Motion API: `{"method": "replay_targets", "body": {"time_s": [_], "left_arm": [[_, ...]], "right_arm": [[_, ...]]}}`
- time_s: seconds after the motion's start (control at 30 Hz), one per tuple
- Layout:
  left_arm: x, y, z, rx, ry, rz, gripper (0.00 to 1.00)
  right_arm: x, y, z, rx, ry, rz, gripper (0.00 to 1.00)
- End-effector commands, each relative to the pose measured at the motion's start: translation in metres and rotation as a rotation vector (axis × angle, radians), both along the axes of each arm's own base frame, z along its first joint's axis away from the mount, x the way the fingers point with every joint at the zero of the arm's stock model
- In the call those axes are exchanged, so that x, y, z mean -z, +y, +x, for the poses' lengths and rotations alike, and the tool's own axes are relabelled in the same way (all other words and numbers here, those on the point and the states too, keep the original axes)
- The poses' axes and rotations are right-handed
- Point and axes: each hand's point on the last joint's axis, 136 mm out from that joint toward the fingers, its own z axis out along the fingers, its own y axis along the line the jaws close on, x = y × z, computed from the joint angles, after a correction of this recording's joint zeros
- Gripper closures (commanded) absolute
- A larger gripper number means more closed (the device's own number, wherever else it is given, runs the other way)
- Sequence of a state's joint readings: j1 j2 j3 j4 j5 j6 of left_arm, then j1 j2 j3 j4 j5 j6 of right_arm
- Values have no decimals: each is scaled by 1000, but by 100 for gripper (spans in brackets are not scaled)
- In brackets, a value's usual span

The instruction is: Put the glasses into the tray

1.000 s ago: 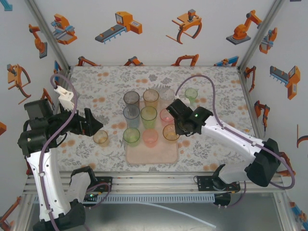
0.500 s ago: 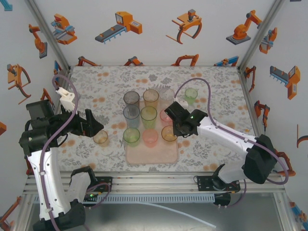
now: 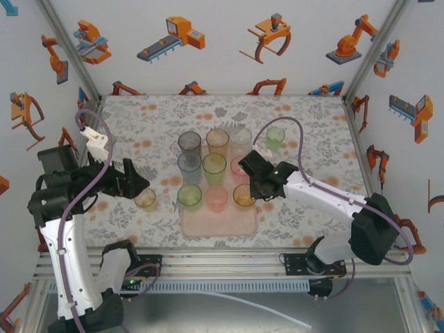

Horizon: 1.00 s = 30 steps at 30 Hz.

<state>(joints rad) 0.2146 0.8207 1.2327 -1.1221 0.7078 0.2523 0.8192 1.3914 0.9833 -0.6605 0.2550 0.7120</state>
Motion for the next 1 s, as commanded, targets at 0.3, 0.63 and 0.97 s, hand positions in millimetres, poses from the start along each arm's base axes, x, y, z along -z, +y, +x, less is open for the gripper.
{"method": "replay_targets", "body": {"time_s": [0.3,0.63,0.97], "left_arm": [[3,-5,-5,31,2,-8,3],[5,-6,-5,34,7,-10,3],[3,-6,-5,33,3,-11,3]], "right_arm": [[2,-1,7,39,-18,17,98],[4,-2,4,46,-12,18,93],[-2,2,5,31,-14,33,79]]}}
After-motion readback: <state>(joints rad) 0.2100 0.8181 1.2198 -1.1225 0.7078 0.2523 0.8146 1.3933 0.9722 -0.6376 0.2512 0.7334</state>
